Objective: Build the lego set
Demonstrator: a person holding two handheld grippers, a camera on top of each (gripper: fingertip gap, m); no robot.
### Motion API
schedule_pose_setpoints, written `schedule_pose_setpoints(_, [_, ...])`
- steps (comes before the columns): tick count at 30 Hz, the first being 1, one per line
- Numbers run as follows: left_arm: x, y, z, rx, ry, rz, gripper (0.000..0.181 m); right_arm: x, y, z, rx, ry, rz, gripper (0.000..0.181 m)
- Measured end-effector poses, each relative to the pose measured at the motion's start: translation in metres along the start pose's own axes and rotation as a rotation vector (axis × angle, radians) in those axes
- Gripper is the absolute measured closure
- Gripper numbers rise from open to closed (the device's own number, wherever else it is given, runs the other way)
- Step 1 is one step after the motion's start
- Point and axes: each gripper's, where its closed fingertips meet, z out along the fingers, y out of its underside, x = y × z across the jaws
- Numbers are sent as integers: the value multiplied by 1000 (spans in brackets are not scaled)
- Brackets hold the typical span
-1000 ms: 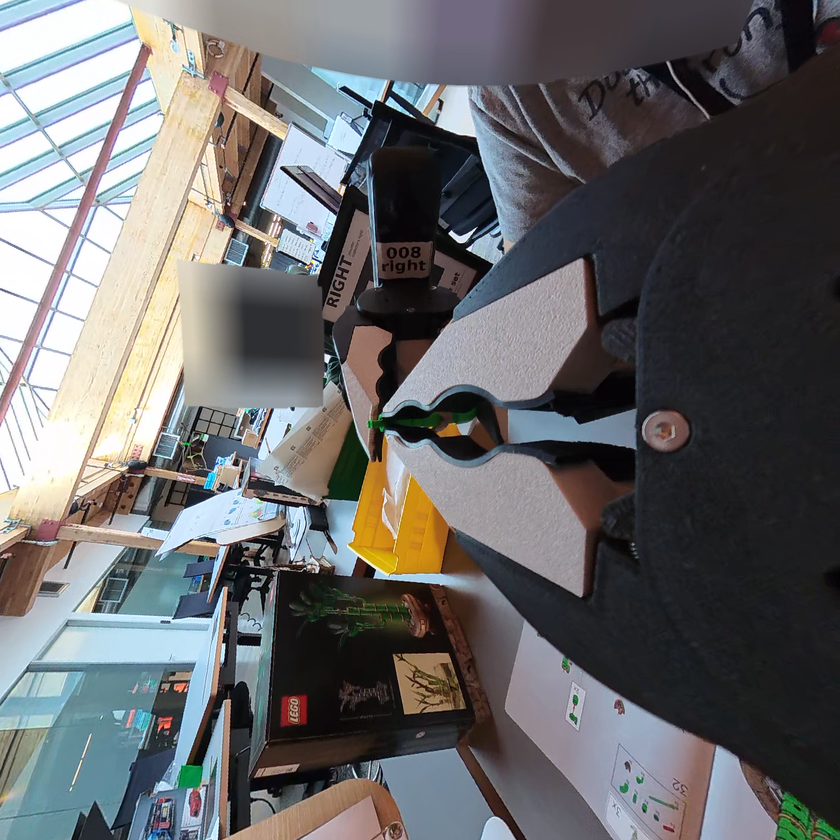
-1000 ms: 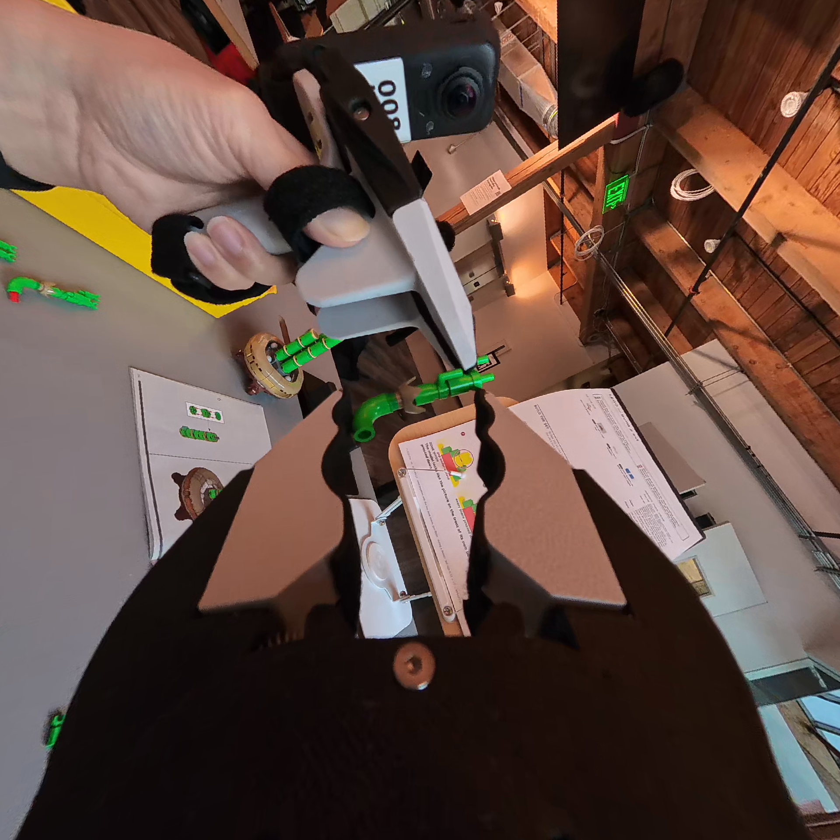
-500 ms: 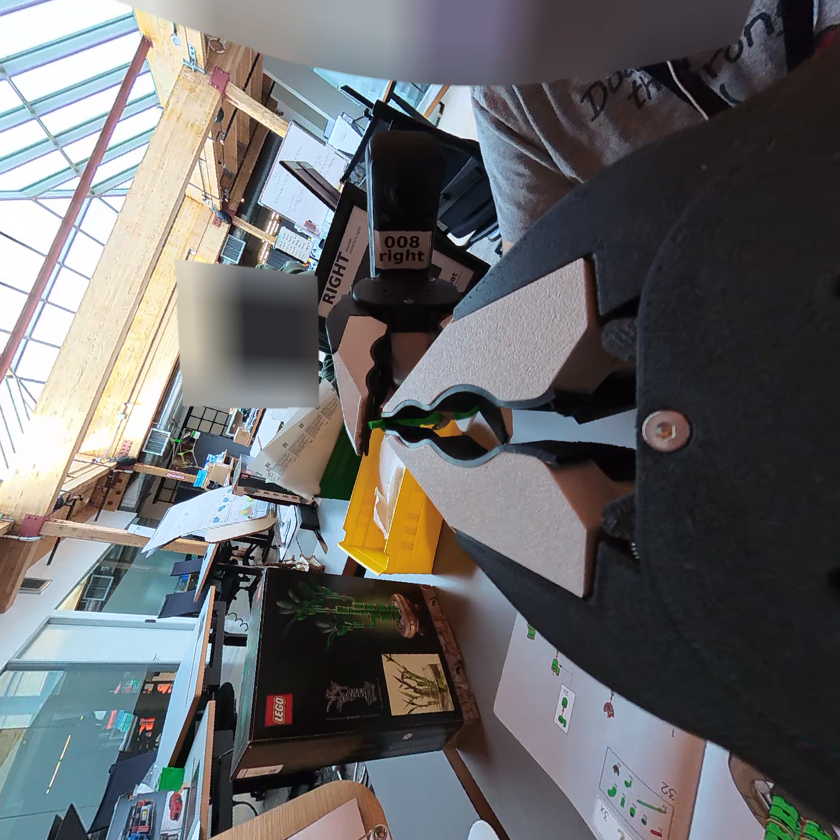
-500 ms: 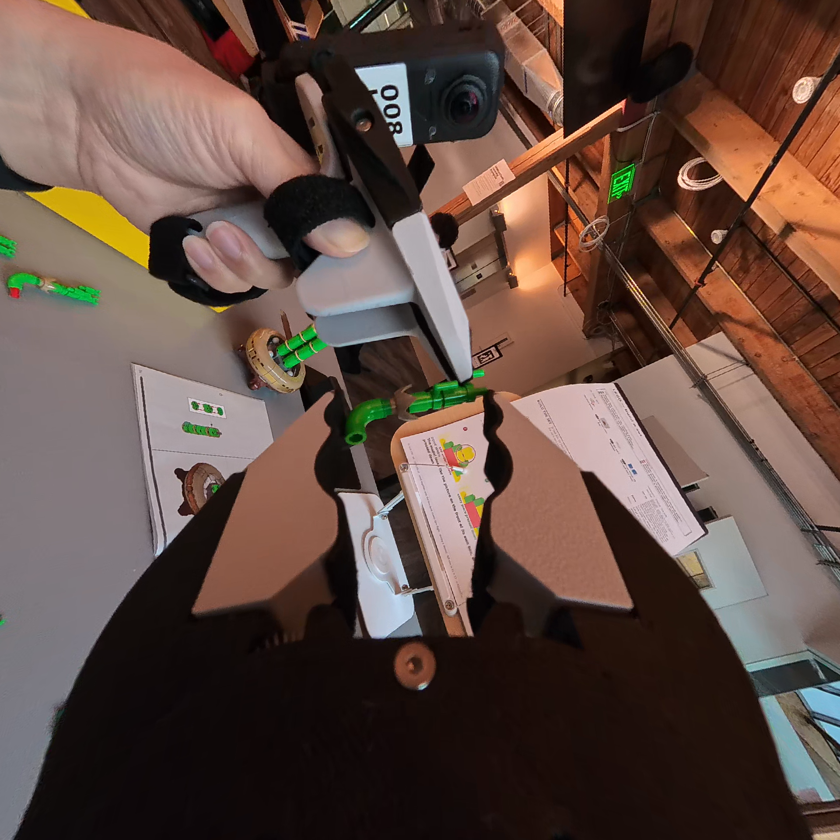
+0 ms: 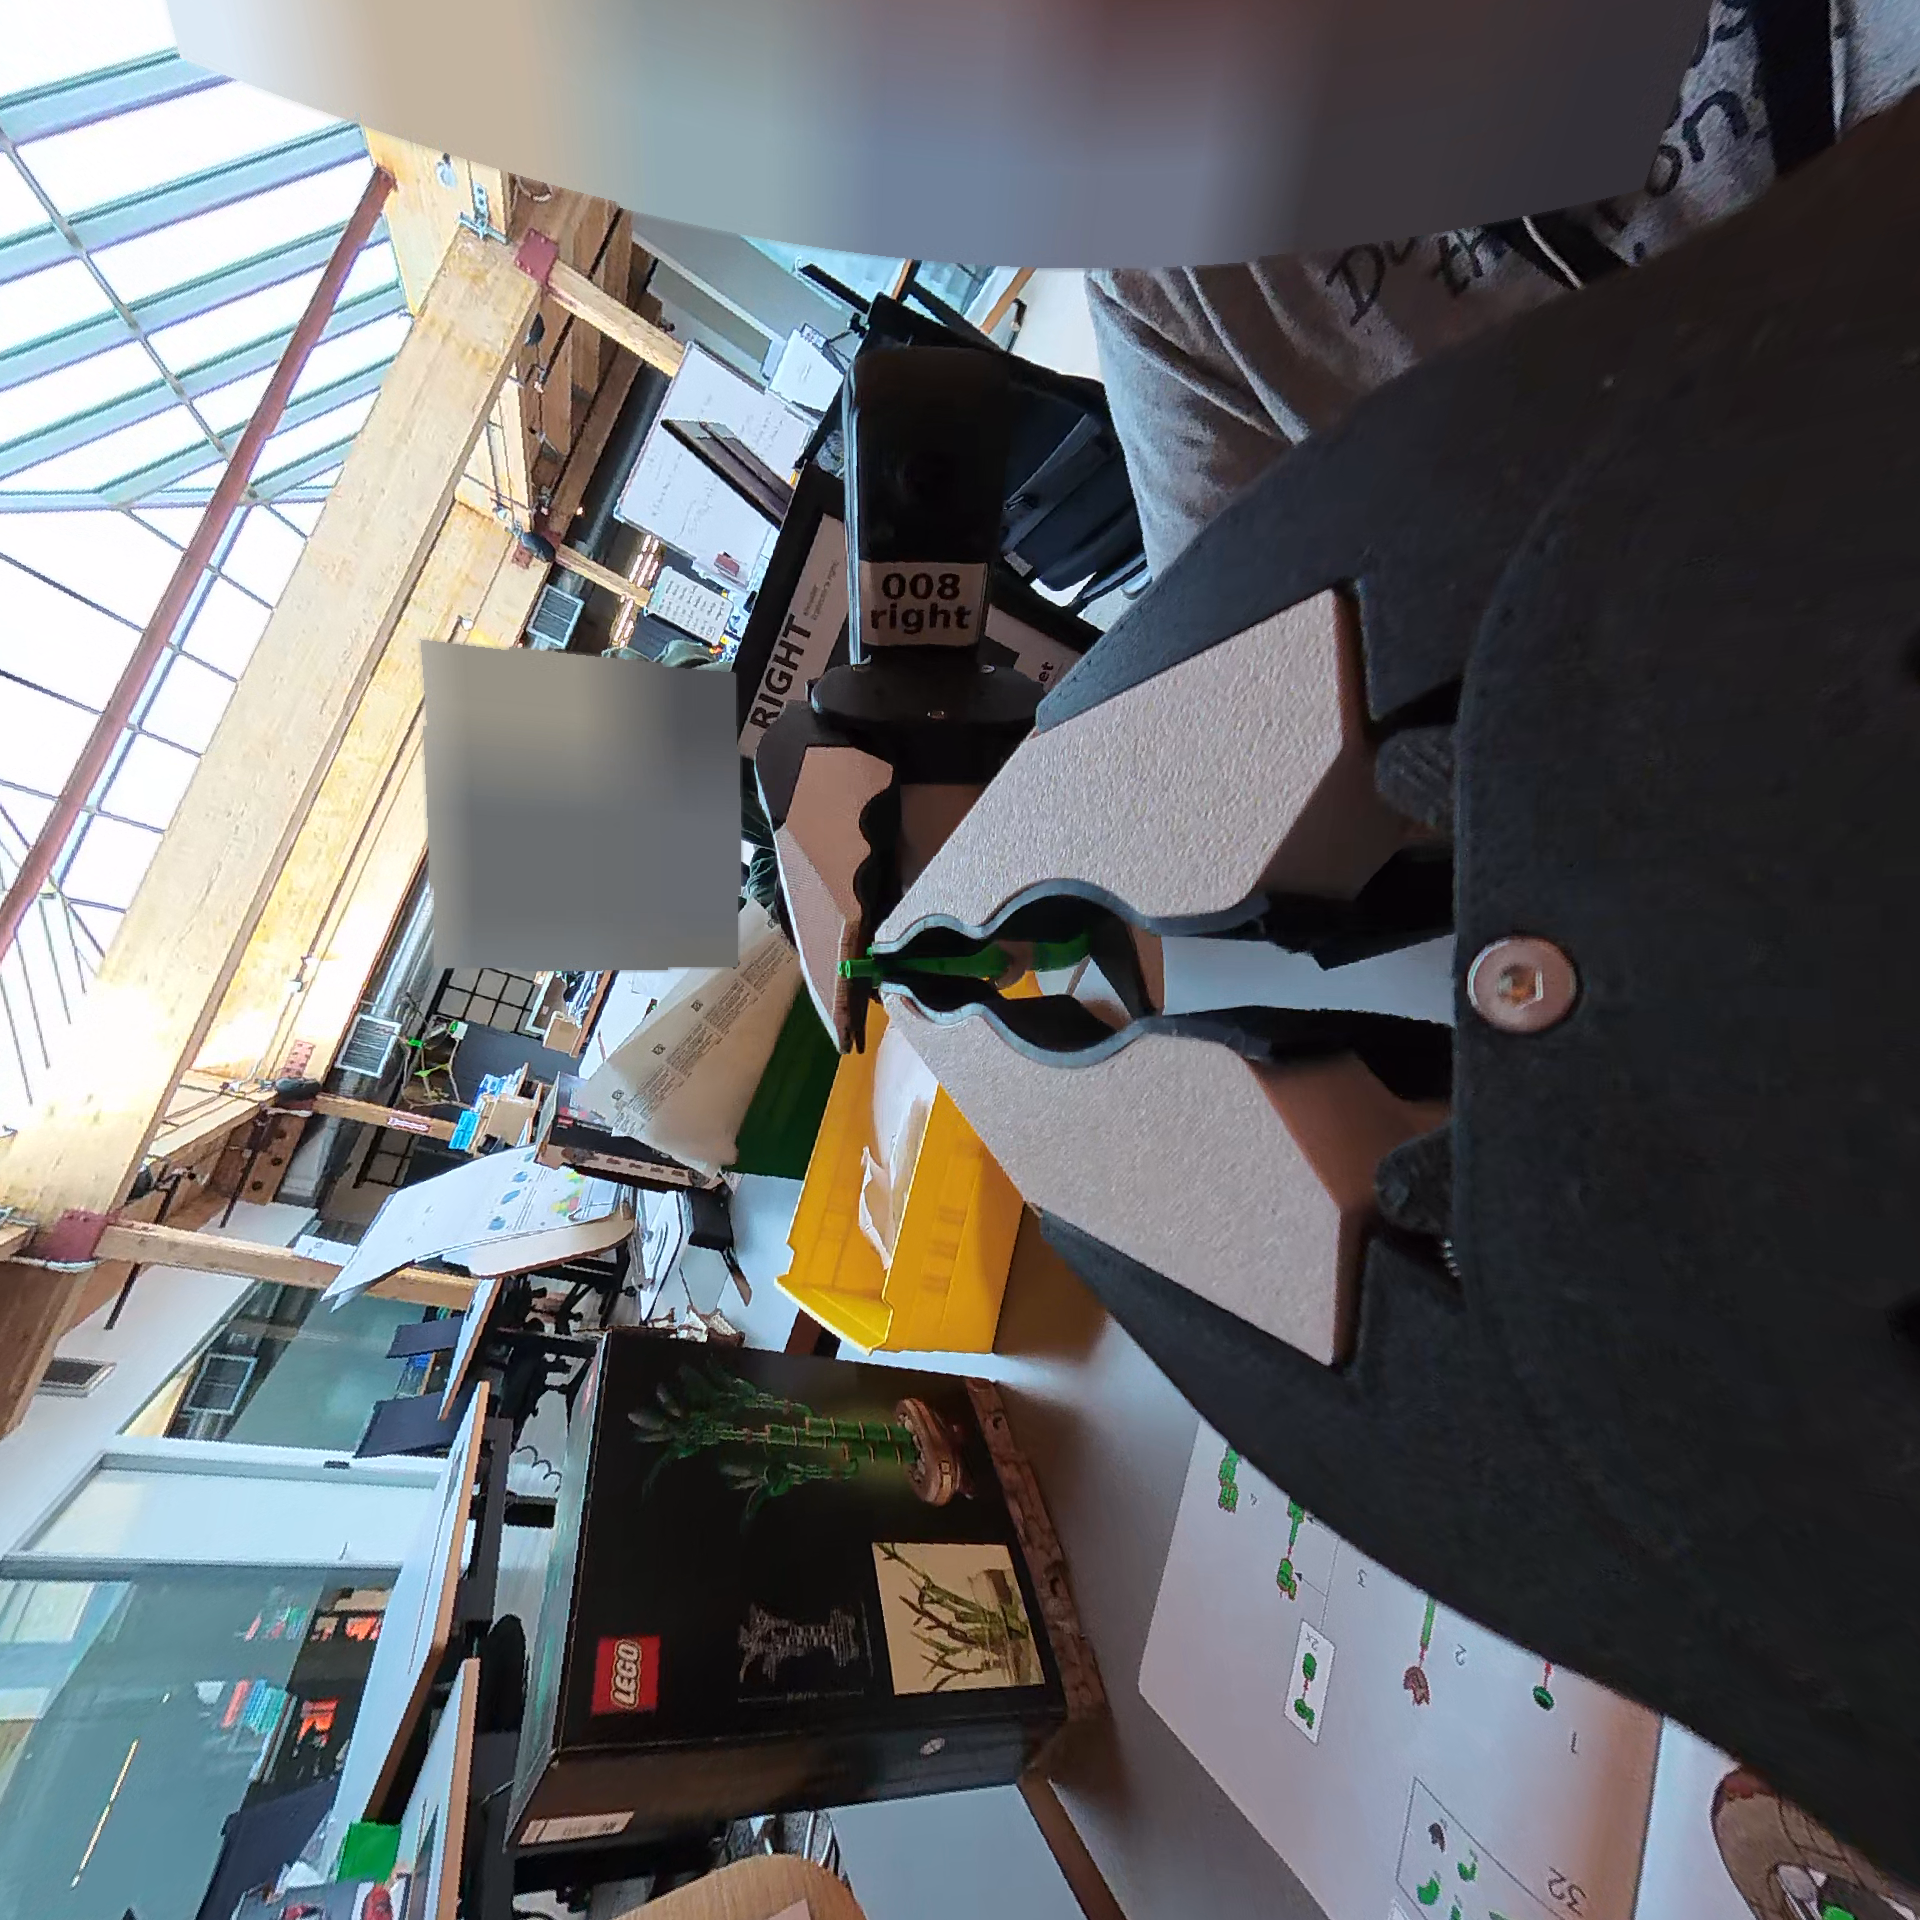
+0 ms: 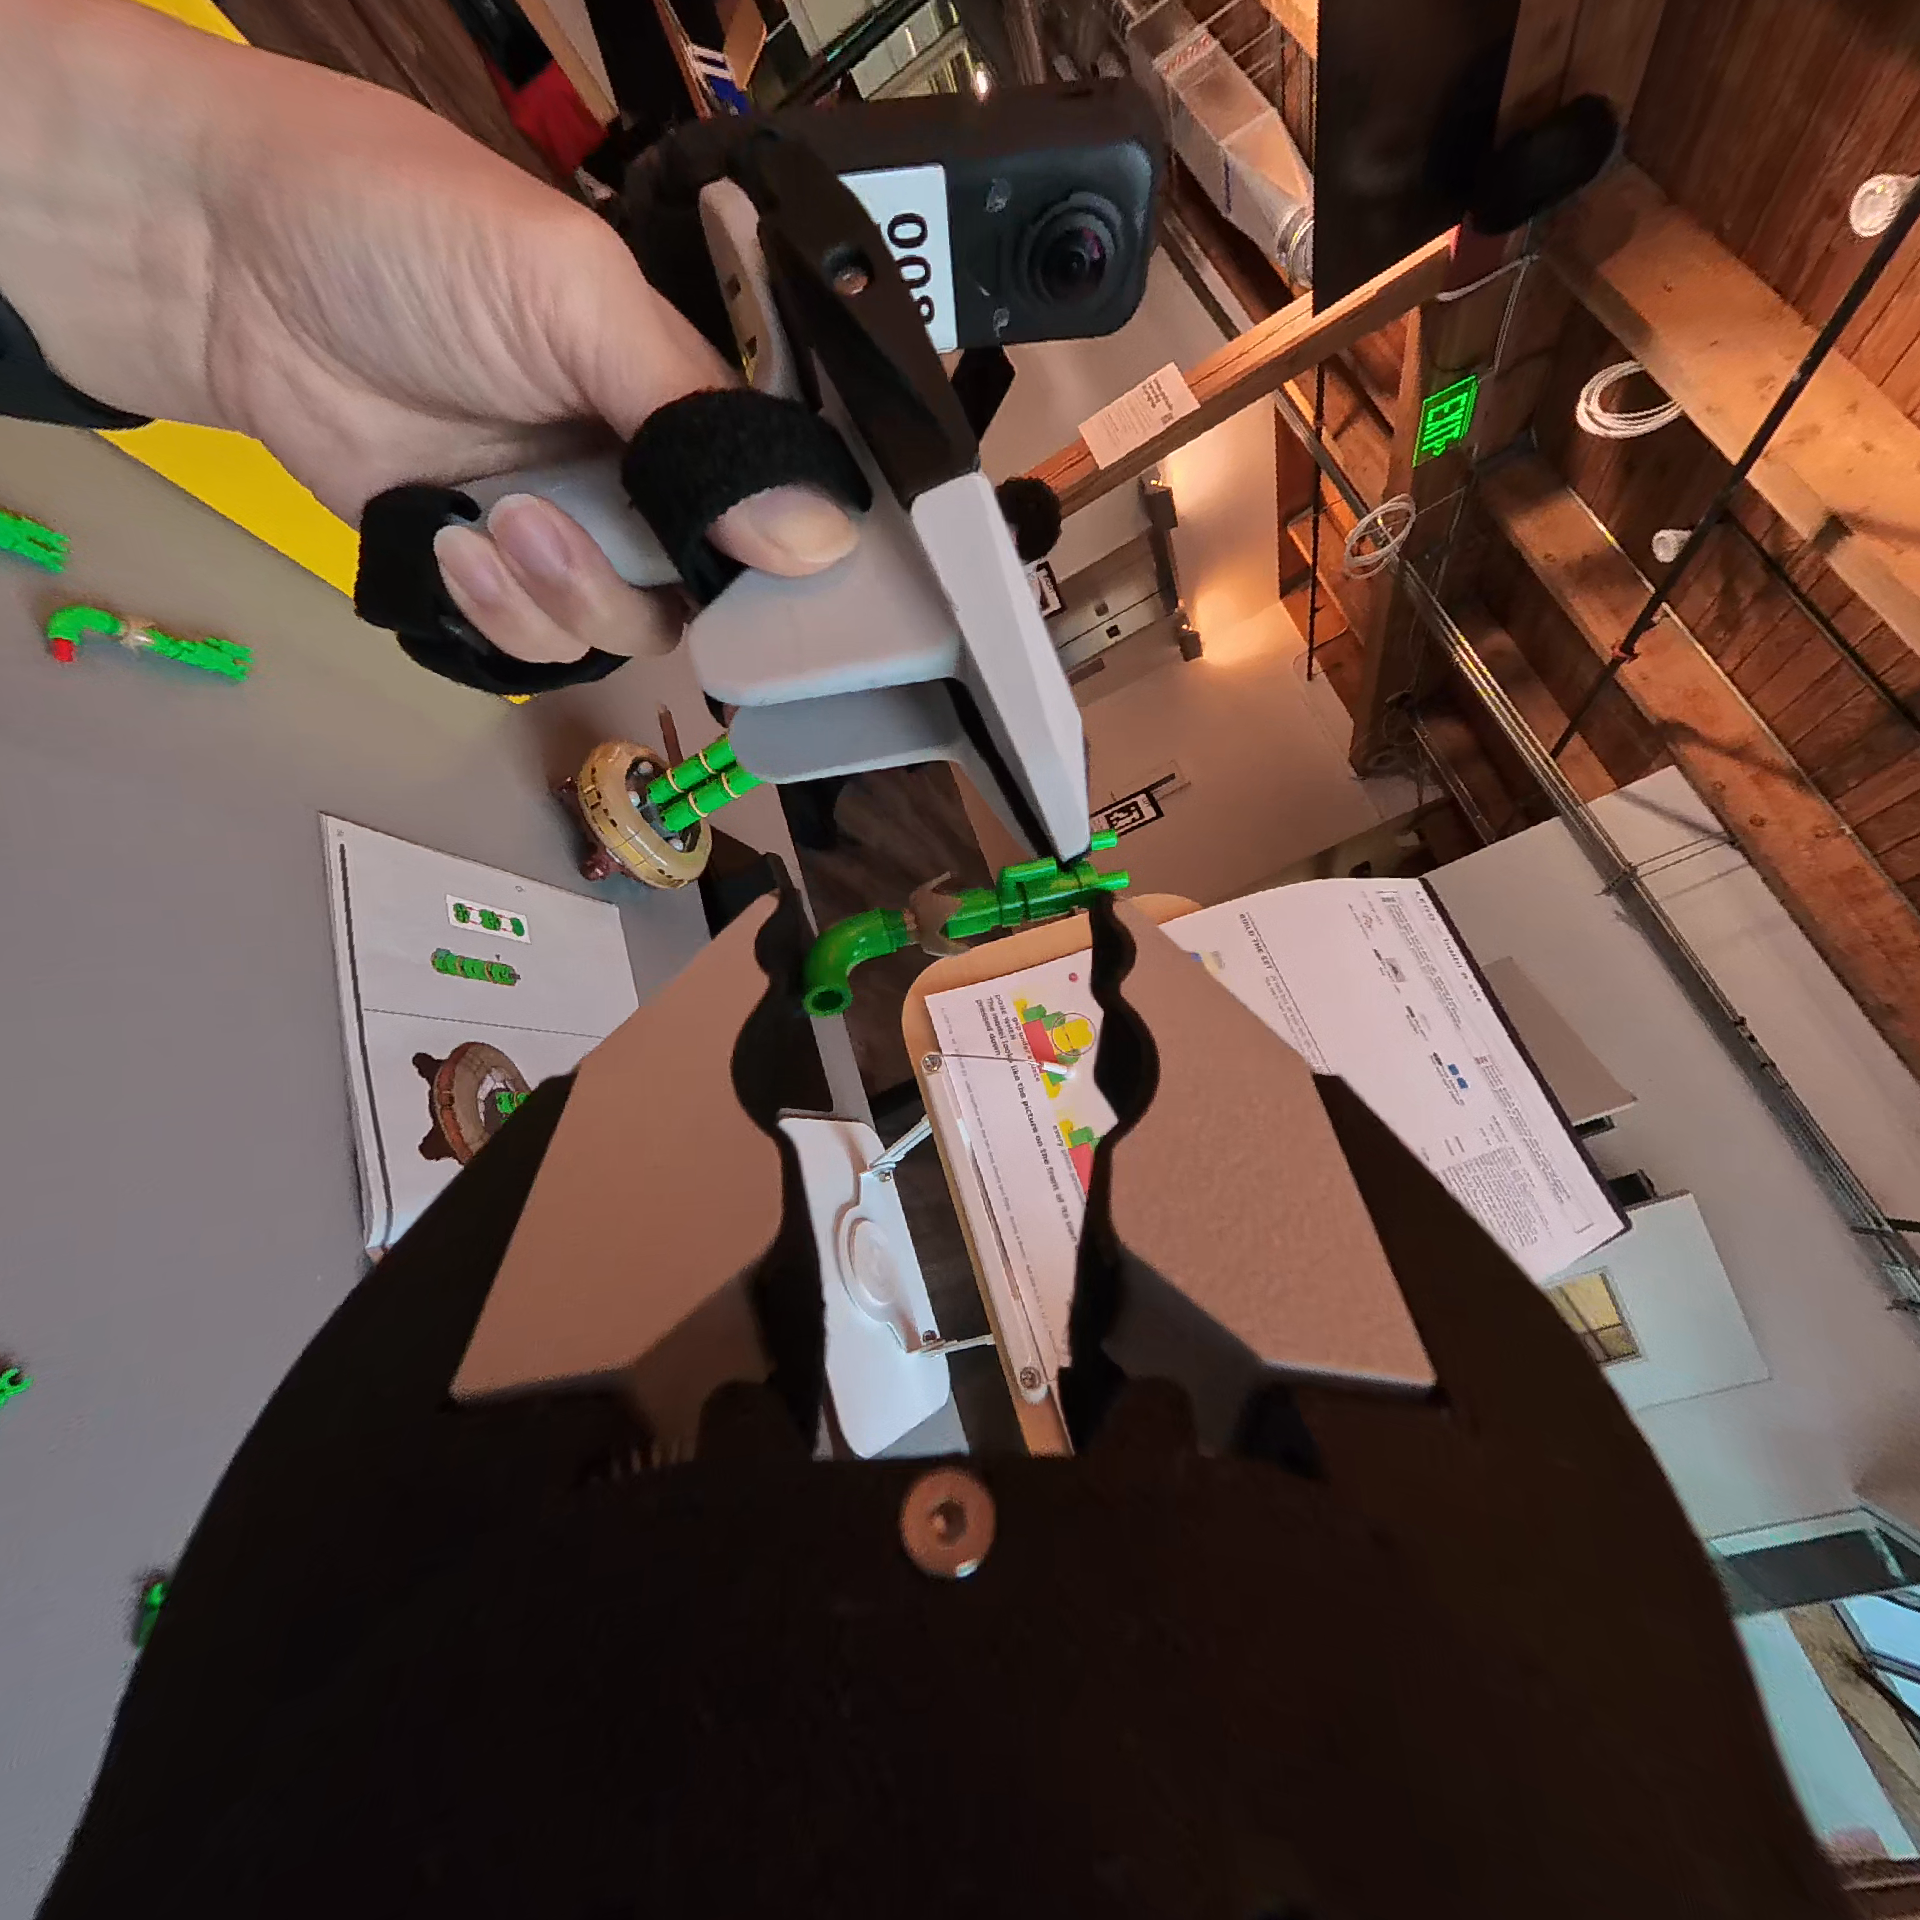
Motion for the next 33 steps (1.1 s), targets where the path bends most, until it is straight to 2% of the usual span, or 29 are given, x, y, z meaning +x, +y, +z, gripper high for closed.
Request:
schedule_pose_setpoints(18, [0, 3, 2, -4, 12, -18, 180, -1, 3, -3, 8, -27, 11, 130])
schedule_pose_setpoints(33, [6, -7, 3, 70, 37, -18, 181, 7, -11, -4, 111, 9, 136, 128])
